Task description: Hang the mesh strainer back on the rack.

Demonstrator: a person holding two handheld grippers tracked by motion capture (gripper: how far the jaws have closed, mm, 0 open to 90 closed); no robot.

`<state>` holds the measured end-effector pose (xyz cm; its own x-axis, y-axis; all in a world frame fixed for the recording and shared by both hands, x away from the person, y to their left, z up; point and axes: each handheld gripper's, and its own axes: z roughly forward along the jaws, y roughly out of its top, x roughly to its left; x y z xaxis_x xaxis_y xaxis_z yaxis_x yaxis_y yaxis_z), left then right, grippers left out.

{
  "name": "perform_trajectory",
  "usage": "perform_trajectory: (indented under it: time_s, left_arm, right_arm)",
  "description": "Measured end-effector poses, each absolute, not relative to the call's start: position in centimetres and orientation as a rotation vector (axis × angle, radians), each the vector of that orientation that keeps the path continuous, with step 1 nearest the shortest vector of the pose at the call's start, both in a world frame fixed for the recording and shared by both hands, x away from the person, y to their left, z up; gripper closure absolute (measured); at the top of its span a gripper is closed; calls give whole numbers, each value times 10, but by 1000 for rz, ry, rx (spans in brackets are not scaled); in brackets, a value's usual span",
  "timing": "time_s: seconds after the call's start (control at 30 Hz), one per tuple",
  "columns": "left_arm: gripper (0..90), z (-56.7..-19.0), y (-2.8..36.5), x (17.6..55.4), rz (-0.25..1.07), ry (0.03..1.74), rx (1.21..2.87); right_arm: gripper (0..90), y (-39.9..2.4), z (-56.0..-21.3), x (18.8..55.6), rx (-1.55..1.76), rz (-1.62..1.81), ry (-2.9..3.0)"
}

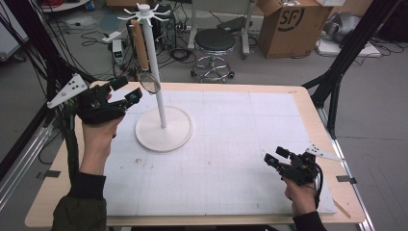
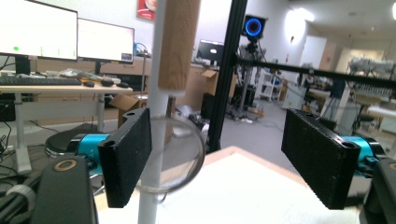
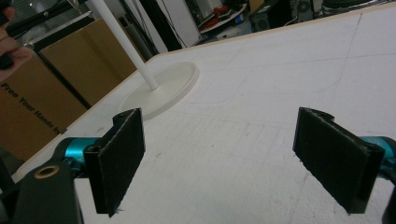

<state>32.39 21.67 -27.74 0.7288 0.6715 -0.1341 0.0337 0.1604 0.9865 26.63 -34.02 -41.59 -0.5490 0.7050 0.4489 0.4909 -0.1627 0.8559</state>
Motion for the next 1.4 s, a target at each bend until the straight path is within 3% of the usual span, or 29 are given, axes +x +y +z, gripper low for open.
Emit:
perform_trajectory:
  time_s: [1.4]
  left_arm:
    - [179,-390,215,286,357,755,1410]
  right_arm:
    - [160,-325,-414,267,1321,1811,1940]
